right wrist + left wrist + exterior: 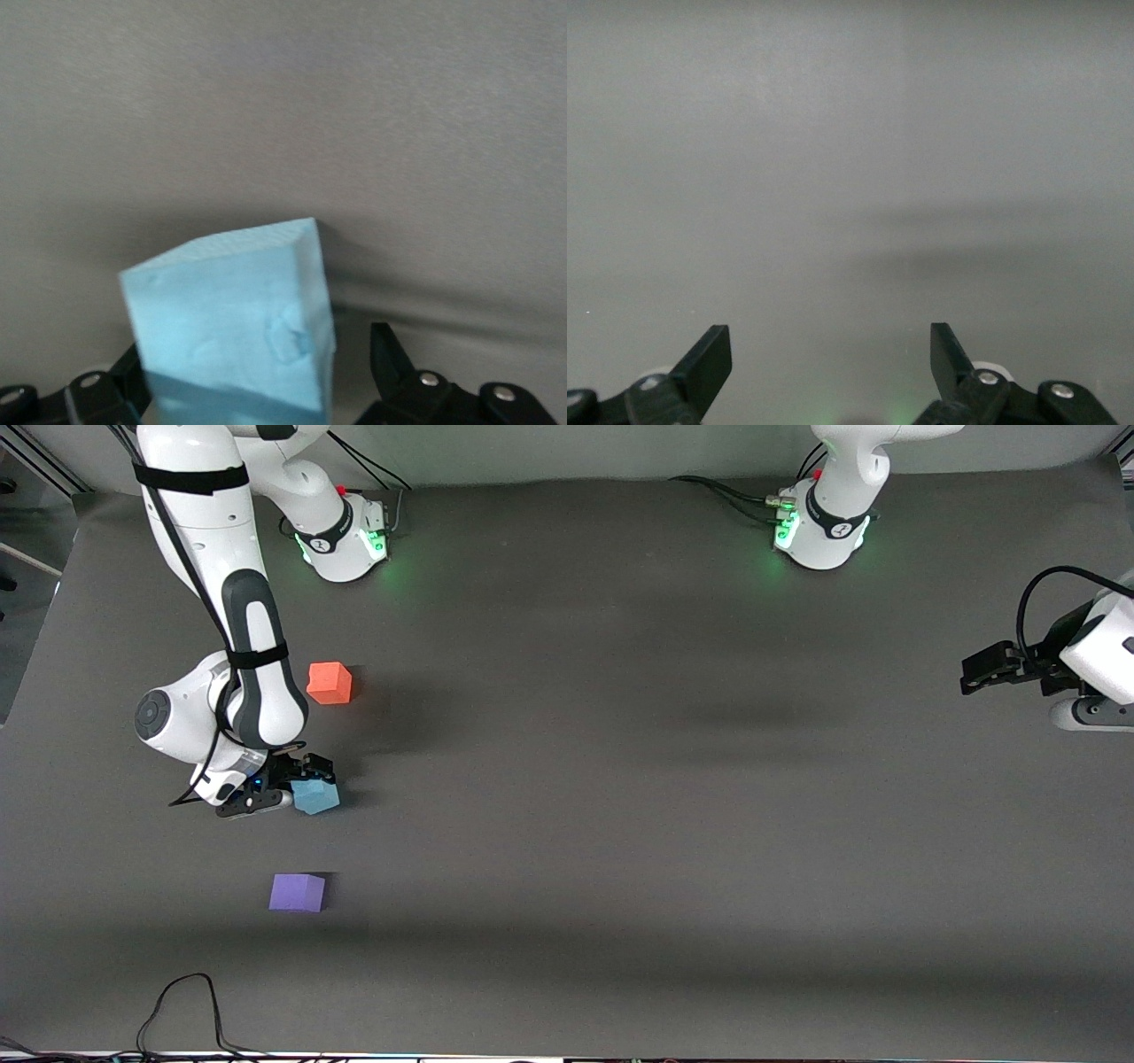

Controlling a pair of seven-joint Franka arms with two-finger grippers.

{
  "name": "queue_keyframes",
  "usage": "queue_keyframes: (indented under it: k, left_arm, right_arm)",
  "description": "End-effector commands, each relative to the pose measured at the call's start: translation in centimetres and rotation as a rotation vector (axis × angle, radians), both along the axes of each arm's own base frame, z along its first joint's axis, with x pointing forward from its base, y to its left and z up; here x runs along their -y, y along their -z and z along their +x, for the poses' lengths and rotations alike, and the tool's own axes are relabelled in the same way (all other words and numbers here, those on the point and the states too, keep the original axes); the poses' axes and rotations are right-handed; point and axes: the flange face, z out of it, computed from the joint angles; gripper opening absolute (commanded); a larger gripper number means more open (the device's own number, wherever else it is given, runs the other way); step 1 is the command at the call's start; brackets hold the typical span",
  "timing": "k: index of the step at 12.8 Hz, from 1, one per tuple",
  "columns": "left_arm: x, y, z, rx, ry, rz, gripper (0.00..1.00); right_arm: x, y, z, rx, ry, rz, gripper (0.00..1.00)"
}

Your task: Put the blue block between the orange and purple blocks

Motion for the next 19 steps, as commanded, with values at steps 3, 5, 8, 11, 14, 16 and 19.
queue_keyframes:
  k: [3,5,8,11,14,16,19]
  left_arm:
    - [0.0,-0.3,-0.2,0.013,0.017,0.01,1.0]
    - [-0.1,-0.3,-0.2,0.013,0.017,0.01,1.0]
    - [-0.2,-0.2,-0.1,0.016,0.015,0.01,1.0]
    - [0.0,-0.2,-0.1,0.016,0.017,0.01,1.0]
    - [0.0,-0.3,-0.1,0.017,0.017,0.01,1.0]
    - [-0.2,-0.2,0.0,0.014,0.014,0.01,1.0]
    - [-0.1,-0.2,0.0,0.016,0.017,0.009,1.0]
  right_arm:
    - [-3.5,-4.1,0.6,-0.028,0.072,0.069,1.0]
    - [-5.0,-7.4,1.4,-0.053,0.059,0.06,1.0]
    - [-5.7,-13.3,2.9,-0.087,0.0,0.065,1.0]
    - [-6.6,-20.3,4.1,-0.115,-0.051,0.057,1.0]
    - [-8.7,-27.8,4.8,-0.135,-0.038,0.042,1.0]
    - [-10.7,-32.9,5.1,-0.133,-0.056,-0.003,1.0]
    - [-12.9,-37.3,5.1,-0.108,-0.04,-0.033,1.0]
